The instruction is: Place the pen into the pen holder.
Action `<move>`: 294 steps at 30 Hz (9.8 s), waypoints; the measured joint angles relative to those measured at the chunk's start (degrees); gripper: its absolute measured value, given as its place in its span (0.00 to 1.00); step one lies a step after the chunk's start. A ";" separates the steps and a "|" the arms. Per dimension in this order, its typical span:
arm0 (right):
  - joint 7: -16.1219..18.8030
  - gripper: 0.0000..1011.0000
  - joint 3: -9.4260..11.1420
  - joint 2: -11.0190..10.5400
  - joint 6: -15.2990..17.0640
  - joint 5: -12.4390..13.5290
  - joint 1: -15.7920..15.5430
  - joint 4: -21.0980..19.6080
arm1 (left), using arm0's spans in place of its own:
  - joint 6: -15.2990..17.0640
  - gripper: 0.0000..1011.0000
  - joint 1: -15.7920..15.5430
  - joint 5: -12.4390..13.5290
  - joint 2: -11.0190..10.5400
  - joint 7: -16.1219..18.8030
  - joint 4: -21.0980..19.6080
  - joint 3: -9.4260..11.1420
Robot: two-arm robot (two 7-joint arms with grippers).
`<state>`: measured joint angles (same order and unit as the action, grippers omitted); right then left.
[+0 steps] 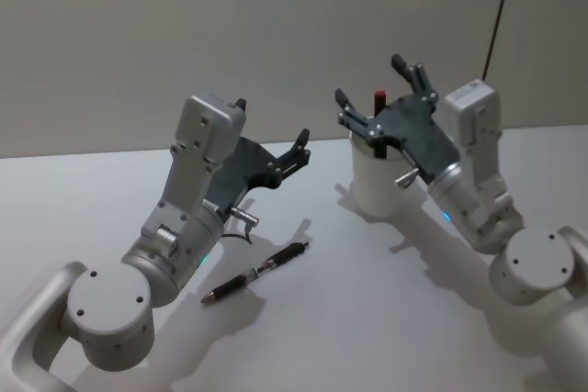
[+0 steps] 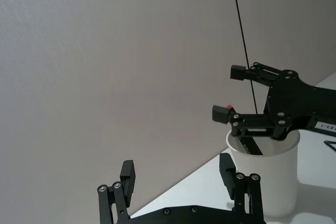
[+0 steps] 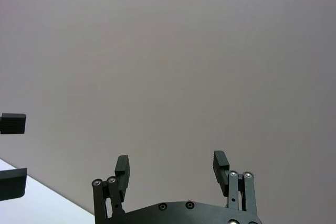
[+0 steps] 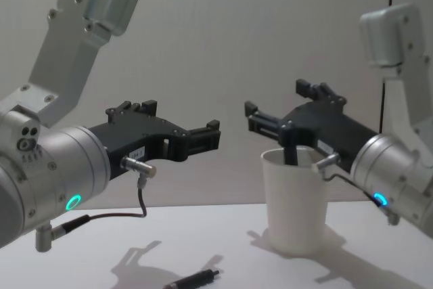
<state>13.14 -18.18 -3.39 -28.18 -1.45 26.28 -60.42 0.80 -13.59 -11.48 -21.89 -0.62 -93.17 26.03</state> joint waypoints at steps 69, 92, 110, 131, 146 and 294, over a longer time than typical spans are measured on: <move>-9.40 0.99 5.23 -15.64 29.64 17.55 -26.64 -40.11 | 0.00 0.99 0.00 0.00 0.00 0.00 0.00 0.00; -9.31 0.99 5.24 -15.95 30.15 17.92 -27.12 -40.82 | -0.11 0.99 0.47 -2.68 -1.32 -4.75 -0.68 -0.92; -9.31 0.99 5.24 -15.95 30.12 17.91 -27.12 -40.81 | 2.94 0.99 4.67 -9.65 -8.61 -10.66 -5.98 -4.21; -9.31 0.99 5.25 -15.95 30.12 17.91 -27.12 -40.81 | 12.69 0.99 8.06 -14.42 -15.42 -17.98 -10.66 -6.29; -9.31 0.99 5.25 -15.95 30.13 17.91 -27.12 -40.81 | 19.04 0.99 7.86 -13.99 -16.47 -23.06 -9.92 -5.98; -9.31 0.99 5.24 -15.95 30.13 17.91 -27.12 -40.81 | 33.76 0.38 1.05 -10.19 -11.60 -26.49 -2.56 -3.03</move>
<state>3.83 -12.94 -19.33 1.95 16.46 -0.84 -101.23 34.56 -12.54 -21.67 -33.49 -27.11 -95.73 23.00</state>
